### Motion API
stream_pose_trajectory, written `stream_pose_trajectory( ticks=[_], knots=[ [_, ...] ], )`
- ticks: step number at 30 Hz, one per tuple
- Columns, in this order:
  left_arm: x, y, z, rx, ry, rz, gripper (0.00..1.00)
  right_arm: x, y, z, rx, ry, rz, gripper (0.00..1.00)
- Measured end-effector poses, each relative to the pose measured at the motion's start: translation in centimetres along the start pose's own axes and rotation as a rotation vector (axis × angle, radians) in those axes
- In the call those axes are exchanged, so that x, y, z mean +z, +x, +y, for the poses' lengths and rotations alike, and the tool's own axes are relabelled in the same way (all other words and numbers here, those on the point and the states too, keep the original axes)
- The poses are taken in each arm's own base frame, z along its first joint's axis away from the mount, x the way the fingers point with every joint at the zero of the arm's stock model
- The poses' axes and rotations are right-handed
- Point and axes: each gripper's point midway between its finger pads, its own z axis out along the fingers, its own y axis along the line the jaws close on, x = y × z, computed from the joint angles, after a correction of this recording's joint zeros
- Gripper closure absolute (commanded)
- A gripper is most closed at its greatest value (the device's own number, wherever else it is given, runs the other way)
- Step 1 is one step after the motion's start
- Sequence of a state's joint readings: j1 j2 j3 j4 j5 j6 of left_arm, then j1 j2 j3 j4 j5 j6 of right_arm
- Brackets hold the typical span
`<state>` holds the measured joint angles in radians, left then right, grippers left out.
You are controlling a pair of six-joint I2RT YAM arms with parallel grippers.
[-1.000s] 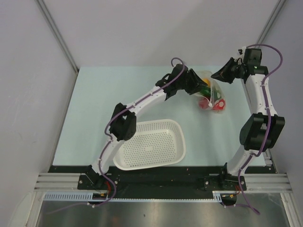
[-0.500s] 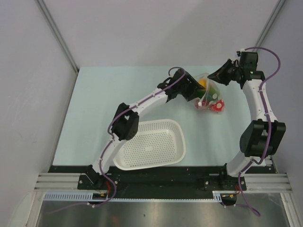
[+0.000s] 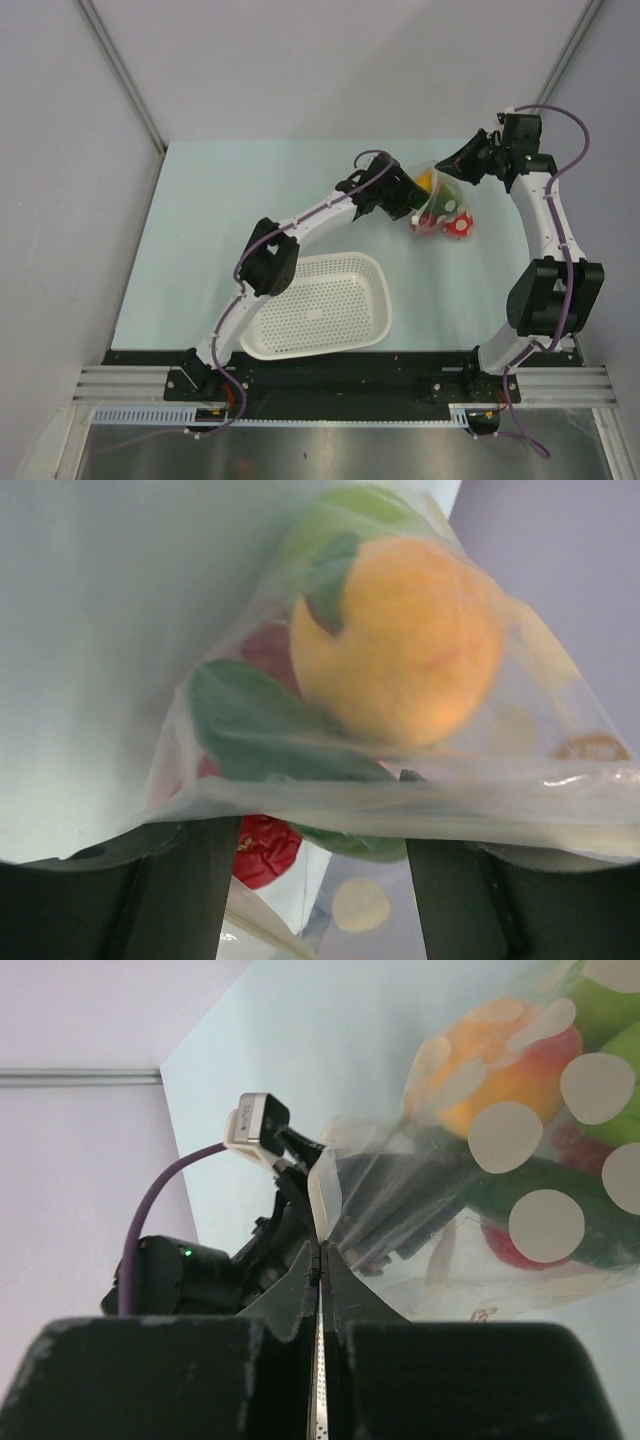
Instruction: Open the zip-top bag and remove the fake food
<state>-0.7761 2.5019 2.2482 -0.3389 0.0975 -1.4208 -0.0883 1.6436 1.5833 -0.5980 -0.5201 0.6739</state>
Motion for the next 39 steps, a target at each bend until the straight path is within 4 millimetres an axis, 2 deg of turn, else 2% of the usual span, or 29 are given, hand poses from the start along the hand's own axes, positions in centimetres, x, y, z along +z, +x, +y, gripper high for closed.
stream_pose_trajectory(
  ticks=[4, 8, 11, 12, 15, 17, 20, 27, 31, 36, 39],
  knots=[
    [1.1, -0.4, 0.9, -0.014, -0.01, -0.023, 0.35, -0.1, 0.2, 0.2, 0.0, -0.004, 0.0, 1.0],
    [2.0, -0.7, 0.7, -0.021, 0.015, -0.038, 0.39, -0.1, 0.6, 0.1, 0.003, 0.0, 0.007, 1.0],
    [2.3, -0.8, 0.2, -0.028, 0.045, -0.041, 0.55, 0.0, 0.7, 0.0, 0.004, 0.002, 0.01, 1.0],
    [2.3, -0.8, -0.1, -0.032, 0.056, -0.043, 0.64, -0.1, 0.7, 0.0, 0.004, 0.003, 0.009, 1.0],
    [2.2, -1.0, -1.4, -0.035, 0.109, -0.047, 0.74, -0.2, 0.7, 0.0, 0.001, 0.002, 0.006, 1.0],
    [2.1, -1.1, -2.3, -0.028, 0.147, -0.046, 0.88, -0.4, 0.6, 0.1, -0.005, 0.002, 0.002, 1.0],
    [1.9, -1.5, -3.1, -0.006, 0.184, -0.045, 1.0, -0.5, 0.5, -0.1, -0.023, 0.006, -0.003, 1.0],
    [1.2, -1.5, -4.4, 0.115, 0.27, -0.025, 1.0, -0.9, -0.5, -1.4, -0.058, 0.036, -0.03, 1.0],
    [-0.1, -0.8, -5.6, 0.187, 0.318, 0.001, 1.0, -1.1, -1.5, -2.1, -0.053, 0.051, -0.047, 1.0],
    [-2.2, 0.8, -8.1, 0.278, 0.414, 0.044, 1.0, 0.1, -3.6, -2.1, -0.067, 0.049, -0.057, 1.0],
    [-2.9, 2.0, -8.5, 0.344, 0.447, 0.084, 1.0, 1.1, -4.1, -2.5, -0.066, 0.052, -0.045, 1.0]
  ],
)
